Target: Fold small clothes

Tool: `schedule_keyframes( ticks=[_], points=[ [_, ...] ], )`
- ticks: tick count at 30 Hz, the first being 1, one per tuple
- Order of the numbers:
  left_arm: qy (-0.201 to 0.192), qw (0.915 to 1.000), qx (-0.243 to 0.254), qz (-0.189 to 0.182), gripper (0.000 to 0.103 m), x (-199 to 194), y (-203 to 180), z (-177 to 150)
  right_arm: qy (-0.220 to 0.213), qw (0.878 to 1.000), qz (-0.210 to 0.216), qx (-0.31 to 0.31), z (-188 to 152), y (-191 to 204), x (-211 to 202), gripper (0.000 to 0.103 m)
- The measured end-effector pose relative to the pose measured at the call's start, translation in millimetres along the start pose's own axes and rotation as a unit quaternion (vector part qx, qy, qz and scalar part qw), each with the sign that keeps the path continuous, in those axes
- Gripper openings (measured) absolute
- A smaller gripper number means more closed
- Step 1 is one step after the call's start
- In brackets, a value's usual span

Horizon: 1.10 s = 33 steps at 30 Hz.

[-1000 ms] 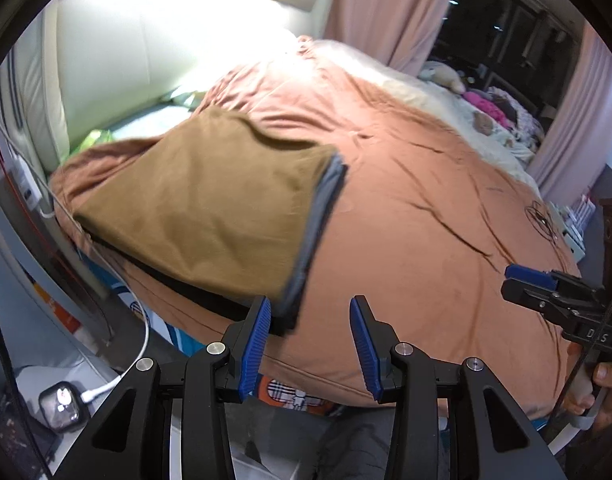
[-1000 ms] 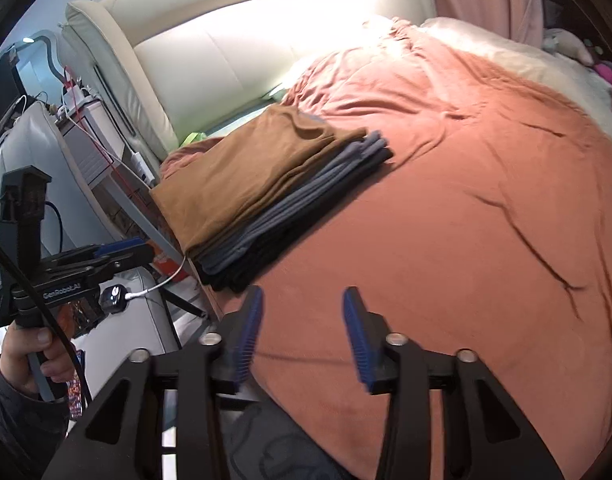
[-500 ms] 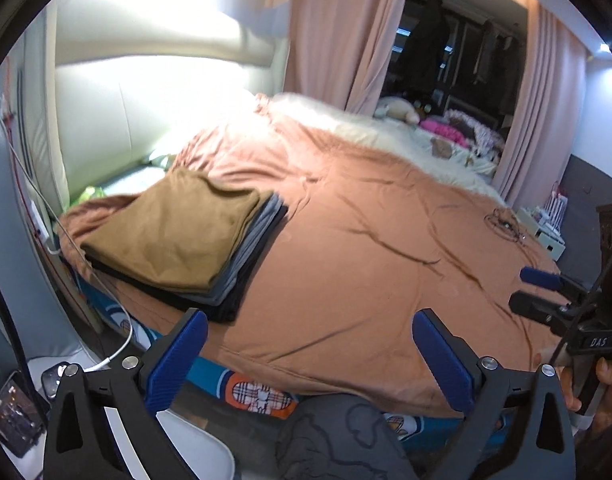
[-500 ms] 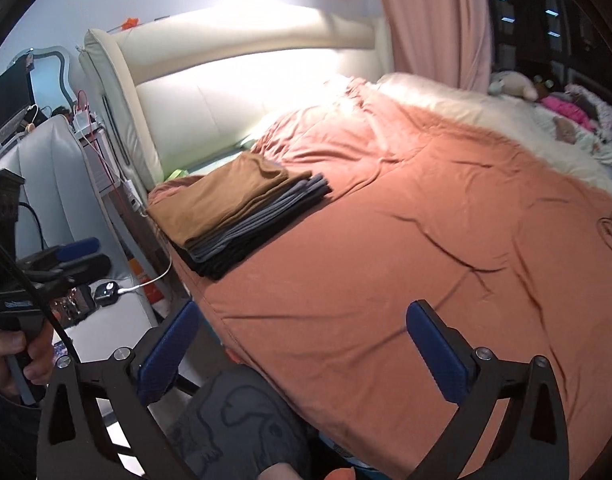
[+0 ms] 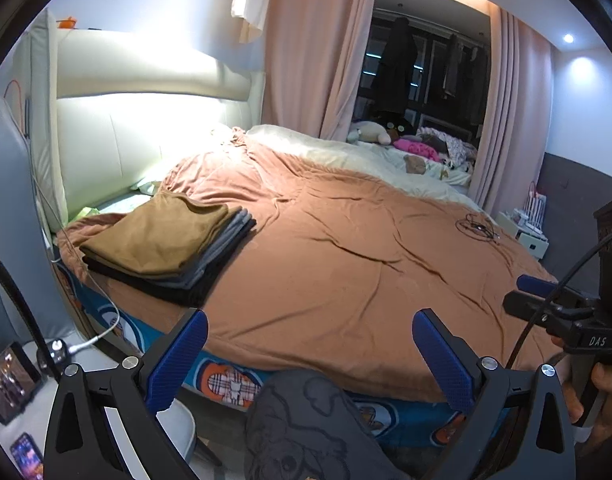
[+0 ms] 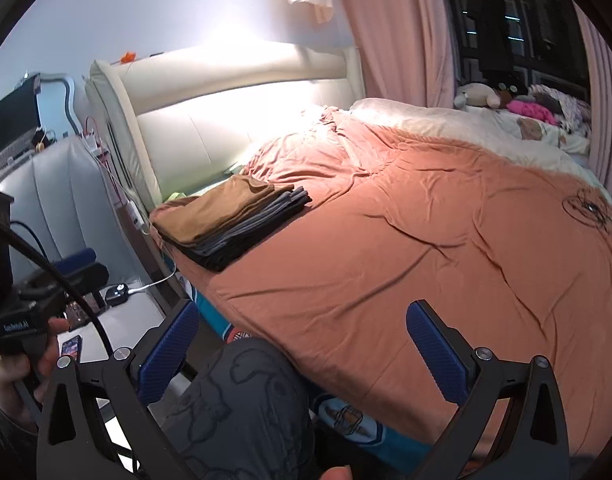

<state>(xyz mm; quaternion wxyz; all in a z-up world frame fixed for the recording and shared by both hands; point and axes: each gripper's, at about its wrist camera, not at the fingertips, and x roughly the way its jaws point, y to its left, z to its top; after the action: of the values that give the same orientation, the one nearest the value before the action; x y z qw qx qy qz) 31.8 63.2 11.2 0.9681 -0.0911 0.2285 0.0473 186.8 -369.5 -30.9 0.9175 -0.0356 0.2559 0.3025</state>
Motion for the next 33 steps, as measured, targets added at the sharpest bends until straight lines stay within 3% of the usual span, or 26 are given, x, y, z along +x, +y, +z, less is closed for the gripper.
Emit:
schedule_keyframes(
  ticks=[7,33],
  points=[
    [-0.017,0.9997,0.014,-0.005,0.103,-14,-10,-16,-0.026,0.999,-0.031,-0.014,-21,0,-26,0.103],
    [-0.031,0.9993,0.022,0.002,0.103,-27,-12,-25,-0.039,0.999,-0.034,0.018,-45,-14,-41,0.103]
  ],
)
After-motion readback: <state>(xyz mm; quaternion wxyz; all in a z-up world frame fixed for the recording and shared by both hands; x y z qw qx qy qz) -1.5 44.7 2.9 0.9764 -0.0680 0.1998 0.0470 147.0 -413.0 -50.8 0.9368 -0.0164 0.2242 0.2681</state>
